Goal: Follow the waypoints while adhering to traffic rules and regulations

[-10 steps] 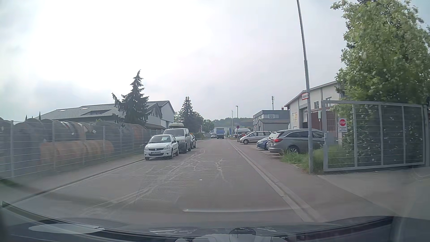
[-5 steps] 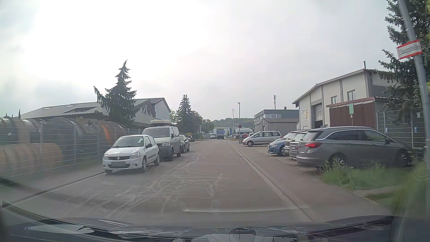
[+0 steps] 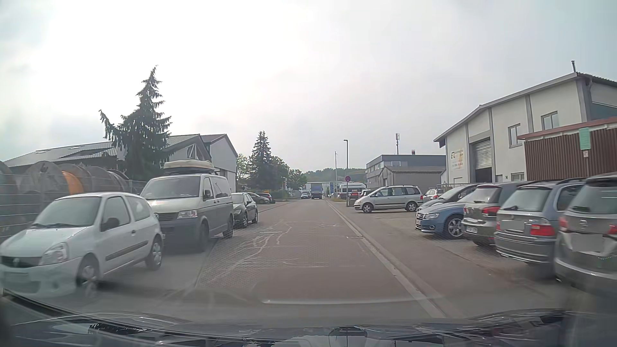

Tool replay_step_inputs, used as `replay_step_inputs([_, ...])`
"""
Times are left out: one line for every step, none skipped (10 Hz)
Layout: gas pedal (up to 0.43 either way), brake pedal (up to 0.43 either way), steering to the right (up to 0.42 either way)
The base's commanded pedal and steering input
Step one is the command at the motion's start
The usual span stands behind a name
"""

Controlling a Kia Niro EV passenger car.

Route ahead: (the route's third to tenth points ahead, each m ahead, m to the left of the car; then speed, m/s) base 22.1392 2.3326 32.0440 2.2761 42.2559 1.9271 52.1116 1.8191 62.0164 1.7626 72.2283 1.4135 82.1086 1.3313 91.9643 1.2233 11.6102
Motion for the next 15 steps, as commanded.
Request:
replay_step_inputs([0.059, 0.000, -0.002])
replay_step_inputs([0.059, 0.000, -0.002])
replay_step_inputs([0.059, 0.000, -0.003])
replay_step_inputs([0.059, 0.000, -0.003])
replay_step_inputs([0.047, 0.000, -0.003])
replay_step_inputs([0.047, 0.000, -0.003])
replay_step_inputs([0.047, 0.000, -0.004])
replay_step_inputs([0.047, 0.000, -0.004])
replay_step_inputs([0.047, 0.000, -0.004])
replay_step_inputs([0.039, 0.000, -0.004])
replay_step_inputs([0.039, 0.000, -0.004])
replay_step_inputs([0.039, 0.000, -0.002])
replay_step_inputs([0.028, 0.000, -0.001])
replay_step_inputs([0.028, 0.000, -0.002])
replay_step_inputs([0.028, 0.000, 0.000])
